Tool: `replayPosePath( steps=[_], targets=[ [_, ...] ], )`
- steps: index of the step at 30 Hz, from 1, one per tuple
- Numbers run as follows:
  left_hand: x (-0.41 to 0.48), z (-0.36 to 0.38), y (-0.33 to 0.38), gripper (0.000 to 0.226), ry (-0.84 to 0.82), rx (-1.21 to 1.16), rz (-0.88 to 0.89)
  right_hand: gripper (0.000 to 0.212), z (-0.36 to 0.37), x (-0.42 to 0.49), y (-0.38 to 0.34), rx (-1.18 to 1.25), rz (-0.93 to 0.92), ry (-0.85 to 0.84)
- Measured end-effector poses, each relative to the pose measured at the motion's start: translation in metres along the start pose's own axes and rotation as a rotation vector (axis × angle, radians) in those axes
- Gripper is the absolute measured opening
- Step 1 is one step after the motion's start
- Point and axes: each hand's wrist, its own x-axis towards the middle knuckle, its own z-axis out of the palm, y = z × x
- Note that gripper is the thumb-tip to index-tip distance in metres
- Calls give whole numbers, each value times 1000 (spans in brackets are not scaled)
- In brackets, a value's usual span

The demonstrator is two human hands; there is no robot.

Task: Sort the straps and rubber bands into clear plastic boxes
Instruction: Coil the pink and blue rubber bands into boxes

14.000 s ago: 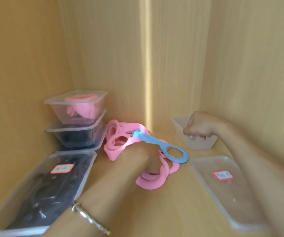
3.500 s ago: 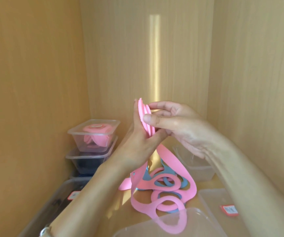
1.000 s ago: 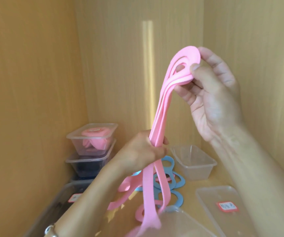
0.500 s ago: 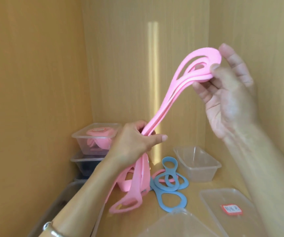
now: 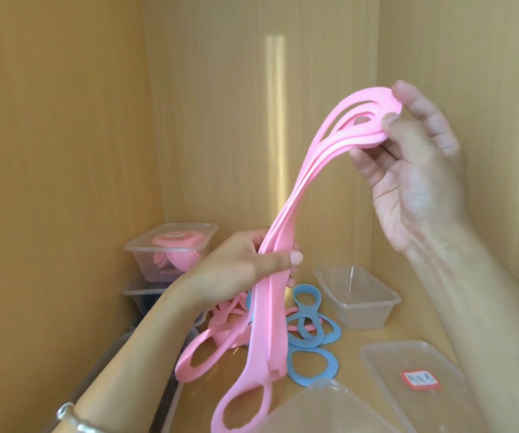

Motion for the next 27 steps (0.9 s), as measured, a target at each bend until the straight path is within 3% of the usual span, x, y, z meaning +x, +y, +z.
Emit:
replayPosePath(
  steps=[12,17,23,27],
  targets=[
    [-8,2,0,50,-402,86,-104,25,0,-1,-4,20,-15,2],
    [-3,4,-1,60,-270,213,-53,25,0,-1,-4,17,-16,-17],
    [-4,-7,1,46,-186,421,-26,24,-1,-1,-4,11,-17,-42],
    [-5,-5,6,67,-129,413,-15,24,0,-1,-5,15,-19,-41]
  ],
)
